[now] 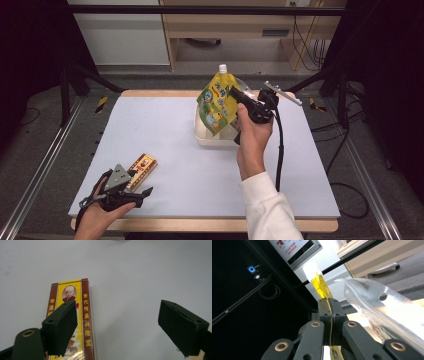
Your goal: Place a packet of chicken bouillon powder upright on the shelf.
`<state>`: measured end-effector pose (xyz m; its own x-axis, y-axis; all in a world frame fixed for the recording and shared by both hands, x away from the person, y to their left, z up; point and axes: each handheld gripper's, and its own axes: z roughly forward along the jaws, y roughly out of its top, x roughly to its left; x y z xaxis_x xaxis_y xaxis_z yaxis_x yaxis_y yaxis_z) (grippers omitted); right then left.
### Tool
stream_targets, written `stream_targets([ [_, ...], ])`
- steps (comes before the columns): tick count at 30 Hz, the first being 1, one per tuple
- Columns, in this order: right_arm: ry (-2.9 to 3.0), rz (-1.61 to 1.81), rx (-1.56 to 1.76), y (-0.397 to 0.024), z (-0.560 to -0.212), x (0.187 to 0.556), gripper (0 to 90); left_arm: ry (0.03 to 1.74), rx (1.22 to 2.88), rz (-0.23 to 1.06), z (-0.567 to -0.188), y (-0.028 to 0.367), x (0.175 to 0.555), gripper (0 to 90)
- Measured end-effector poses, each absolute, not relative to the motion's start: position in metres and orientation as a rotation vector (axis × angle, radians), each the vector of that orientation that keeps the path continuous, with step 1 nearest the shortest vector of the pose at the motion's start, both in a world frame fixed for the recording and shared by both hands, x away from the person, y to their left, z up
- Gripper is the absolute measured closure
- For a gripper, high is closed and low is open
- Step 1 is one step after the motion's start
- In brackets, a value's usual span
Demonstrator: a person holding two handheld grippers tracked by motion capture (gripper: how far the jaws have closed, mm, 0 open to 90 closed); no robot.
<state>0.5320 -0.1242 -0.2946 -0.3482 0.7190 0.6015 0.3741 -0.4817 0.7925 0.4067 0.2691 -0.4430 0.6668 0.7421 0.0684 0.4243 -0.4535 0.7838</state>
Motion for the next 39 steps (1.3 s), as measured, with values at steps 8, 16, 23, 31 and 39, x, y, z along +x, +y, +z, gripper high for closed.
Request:
stream_targets([
  [8, 1.398, 1.835, 1.628, -0.126, -0.298, 0.539, 90.0, 0.900, 2.105, 0.524, -0.443, 0.270, 0.407, 15.5],
  [16, 1.373, 1.802, 1.659, -0.128, -0.300, 0.545, 90.0, 0.900, 2.106, 0.524, -0.443, 0.270, 0.407, 15.5],
  [23, 1.363, 1.679, 1.646, -0.113, -0.297, 0.546, 90.0, 0.898, 2.107, 0.522, -0.442, 0.269, 0.406, 15.4],
  [31, 1.349, 1.649, 1.671, -0.097, -0.300, 0.547, 90.0, 0.889, 2.107, 0.518, -0.442, 0.268, 0.406, 15.4],
  [39, 1.294, 1.619, 1.710, -0.086, -0.305, 0.548, 90.0, 0.878, 2.107, 0.520, -0.441, 0.268, 0.405, 15.4],
])
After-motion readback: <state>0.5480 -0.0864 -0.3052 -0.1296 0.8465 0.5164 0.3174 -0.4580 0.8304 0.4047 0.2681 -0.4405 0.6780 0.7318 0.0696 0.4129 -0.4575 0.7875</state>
